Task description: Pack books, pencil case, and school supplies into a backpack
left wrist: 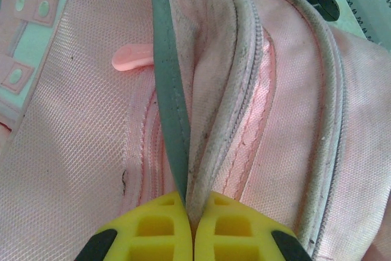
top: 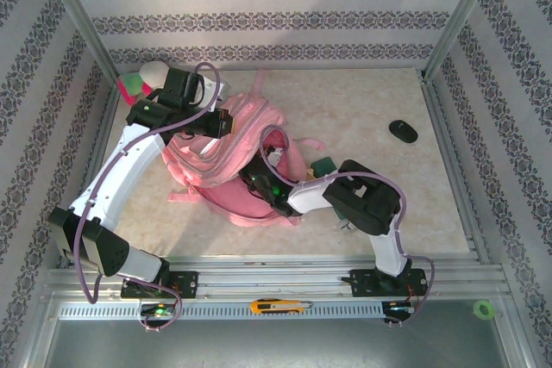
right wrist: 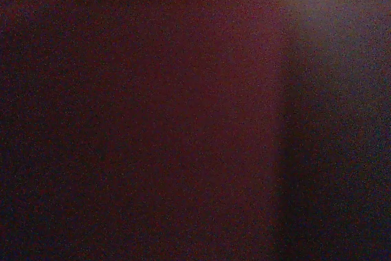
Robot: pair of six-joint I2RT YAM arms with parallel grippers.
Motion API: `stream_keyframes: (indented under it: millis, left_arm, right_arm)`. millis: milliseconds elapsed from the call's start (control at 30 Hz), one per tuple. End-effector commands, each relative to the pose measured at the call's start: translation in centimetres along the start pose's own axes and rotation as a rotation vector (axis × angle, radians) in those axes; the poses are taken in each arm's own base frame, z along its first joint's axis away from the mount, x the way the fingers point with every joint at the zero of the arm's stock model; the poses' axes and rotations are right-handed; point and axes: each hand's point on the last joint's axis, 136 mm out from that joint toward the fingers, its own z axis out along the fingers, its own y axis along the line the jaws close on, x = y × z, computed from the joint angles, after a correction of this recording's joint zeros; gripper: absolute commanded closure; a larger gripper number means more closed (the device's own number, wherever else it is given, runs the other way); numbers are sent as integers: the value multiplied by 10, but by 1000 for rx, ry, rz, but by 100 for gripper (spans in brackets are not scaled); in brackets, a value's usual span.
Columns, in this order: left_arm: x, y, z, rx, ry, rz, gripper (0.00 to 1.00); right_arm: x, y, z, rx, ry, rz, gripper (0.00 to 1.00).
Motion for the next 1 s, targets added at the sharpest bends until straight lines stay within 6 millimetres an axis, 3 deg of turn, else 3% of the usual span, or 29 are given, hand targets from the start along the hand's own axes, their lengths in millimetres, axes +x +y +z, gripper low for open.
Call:
stream_keyframes:
  millis: [0,300,533,667,767,967]
  left_arm:
    - [-46,-21,-29,73,-174,41,100]
    - [-43,-7,-26,34,-168,25,100]
    - [-39,2,-23,11,-157,31,100]
    - [-31,5,-17,8,-140,46,100]
    - [-23,8,-11,5,-125,48,100]
    - [-4,10,5,26,-96,68,100]
  right_arm:
    - [7,-8,6,34,18,47,84]
    - [13,-24,-16,155,98,35,49]
    - [17,-34,-55,193,185,30,43]
    - [22,-37,-88,209,272,-10,43]
    - [17,-23,-116,205,288,-92,42]
    - [-20,33,-170,148,226,-467,41]
